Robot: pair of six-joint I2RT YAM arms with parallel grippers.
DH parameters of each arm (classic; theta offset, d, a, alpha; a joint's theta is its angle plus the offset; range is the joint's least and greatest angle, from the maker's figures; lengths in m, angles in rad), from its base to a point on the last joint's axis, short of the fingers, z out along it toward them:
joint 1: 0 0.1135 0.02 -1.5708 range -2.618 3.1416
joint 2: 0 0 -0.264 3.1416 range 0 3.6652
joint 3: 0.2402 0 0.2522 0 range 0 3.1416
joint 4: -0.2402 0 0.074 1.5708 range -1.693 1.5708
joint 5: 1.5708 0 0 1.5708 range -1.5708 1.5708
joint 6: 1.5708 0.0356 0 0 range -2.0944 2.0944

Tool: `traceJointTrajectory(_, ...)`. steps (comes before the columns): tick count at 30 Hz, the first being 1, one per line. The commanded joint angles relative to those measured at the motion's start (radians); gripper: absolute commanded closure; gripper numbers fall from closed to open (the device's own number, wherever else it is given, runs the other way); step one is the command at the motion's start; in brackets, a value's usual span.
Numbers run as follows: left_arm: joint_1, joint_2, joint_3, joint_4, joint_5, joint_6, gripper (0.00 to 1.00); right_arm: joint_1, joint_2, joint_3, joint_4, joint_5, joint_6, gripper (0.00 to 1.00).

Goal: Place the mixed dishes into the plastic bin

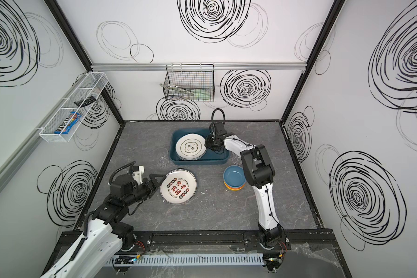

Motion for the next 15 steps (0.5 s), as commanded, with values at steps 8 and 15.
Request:
traceJointTrajectory(8,0.009,-0.011,-0.008,-0.002,-0.013,0.017,0.2,0.013,-0.074,-0.001,-0.033,0.048,-0.031,0.73)
traceJointTrajectory(15,0.009,-0.005,0.018,-0.061,-0.052,0.058,0.21,0.027,-0.205,-0.094,-0.02,0.068,-0.065,0.72)
